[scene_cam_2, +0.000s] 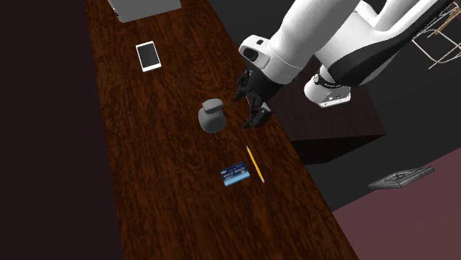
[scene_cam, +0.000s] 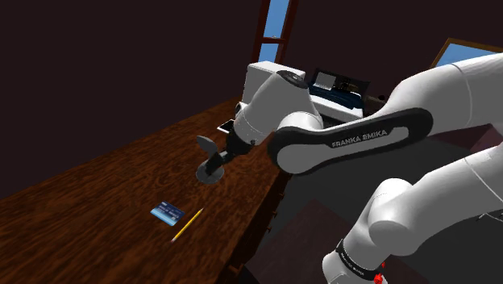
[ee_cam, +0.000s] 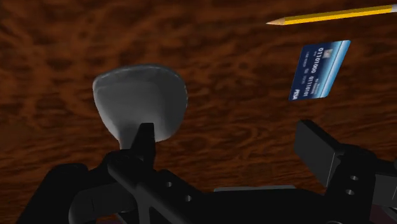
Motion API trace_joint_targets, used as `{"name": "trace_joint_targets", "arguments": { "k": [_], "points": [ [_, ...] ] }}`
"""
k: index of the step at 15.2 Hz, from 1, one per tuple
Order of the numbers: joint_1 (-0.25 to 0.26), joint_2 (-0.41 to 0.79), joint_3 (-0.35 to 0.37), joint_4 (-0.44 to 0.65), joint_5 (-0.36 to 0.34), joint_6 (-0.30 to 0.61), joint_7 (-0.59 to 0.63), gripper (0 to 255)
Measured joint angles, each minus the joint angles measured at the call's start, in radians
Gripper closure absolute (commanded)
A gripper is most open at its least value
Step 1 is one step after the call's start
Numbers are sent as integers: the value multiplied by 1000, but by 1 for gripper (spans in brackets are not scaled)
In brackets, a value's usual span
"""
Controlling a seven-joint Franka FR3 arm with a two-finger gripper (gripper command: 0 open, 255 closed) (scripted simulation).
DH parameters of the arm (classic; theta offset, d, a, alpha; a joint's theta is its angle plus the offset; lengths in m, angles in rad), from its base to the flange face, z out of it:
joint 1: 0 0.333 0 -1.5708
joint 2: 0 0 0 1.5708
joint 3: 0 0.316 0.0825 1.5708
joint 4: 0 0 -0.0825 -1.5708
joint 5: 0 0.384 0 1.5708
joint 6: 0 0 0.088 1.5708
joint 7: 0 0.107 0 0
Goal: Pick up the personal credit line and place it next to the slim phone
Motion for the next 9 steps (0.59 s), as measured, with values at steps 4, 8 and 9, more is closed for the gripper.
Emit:
{"name": "trace_joint_targets", "arguments": {
  "k": [4, 8, 9],
  "points": [
    [-73, 129, 141, 37, -108, 137, 122, 0],
    [-247, 266, 360, 99, -361, 240, 357, 0],
    [-314, 309, 432, 122, -463, 255, 446, 0]
  ]
}}
